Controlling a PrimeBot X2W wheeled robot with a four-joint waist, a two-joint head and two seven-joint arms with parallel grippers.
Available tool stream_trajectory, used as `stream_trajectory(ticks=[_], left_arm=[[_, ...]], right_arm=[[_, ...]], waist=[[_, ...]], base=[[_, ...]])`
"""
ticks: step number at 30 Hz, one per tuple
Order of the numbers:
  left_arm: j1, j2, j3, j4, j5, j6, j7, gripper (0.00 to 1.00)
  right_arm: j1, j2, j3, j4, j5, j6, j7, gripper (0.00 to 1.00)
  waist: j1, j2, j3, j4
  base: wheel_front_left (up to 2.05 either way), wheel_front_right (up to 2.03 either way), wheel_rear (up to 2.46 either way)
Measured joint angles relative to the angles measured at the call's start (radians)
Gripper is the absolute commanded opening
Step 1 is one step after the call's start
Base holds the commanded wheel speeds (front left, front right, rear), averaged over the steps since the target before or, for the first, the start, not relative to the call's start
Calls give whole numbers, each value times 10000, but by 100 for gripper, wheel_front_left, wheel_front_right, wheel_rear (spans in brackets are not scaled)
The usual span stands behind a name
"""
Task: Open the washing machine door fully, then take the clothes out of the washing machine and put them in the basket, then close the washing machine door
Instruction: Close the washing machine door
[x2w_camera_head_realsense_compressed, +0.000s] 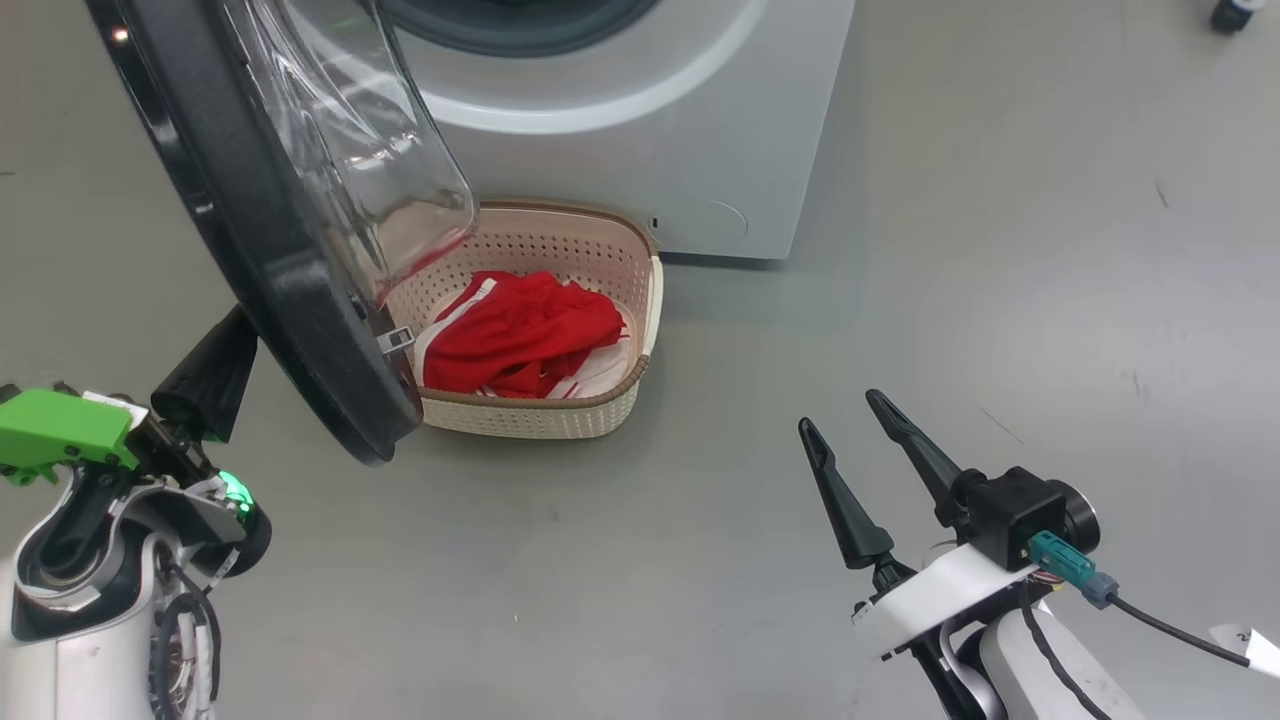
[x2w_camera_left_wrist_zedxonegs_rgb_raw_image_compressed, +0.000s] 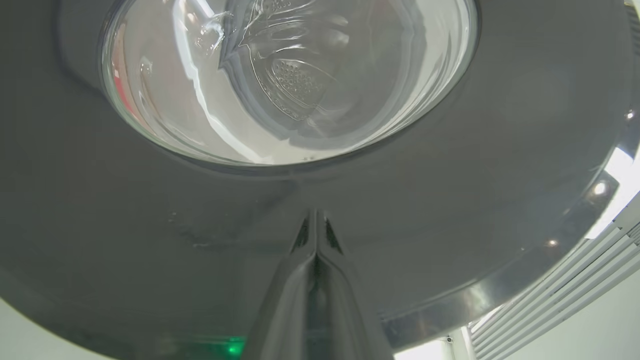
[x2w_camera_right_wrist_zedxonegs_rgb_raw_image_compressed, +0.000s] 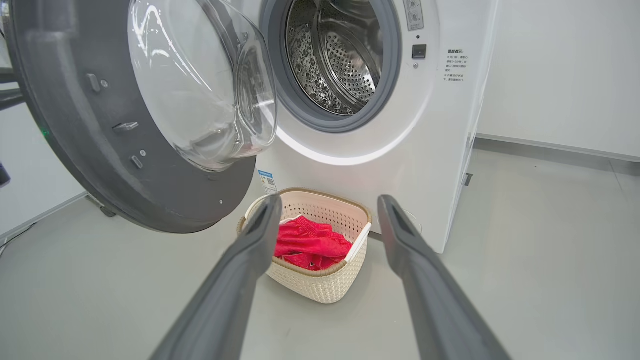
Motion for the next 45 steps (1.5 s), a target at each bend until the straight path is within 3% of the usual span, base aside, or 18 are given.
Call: stream_trajectory(ticks=[25, 45], left_arm=[[-1209, -58, -339, 169, -272, 102, -924, 0], [-3159, 48, 332, 1166, 888, 188, -3407, 0]], right_arm=[[-328, 142, -276, -209, 104, 0, 0, 100], [-568, 426, -372, -376, 546, 0, 0, 100]], waist=[[0, 0, 1204, -2850], [0, 0, 2467, -4939]], base=[[0, 0, 0], [0, 0, 0]])
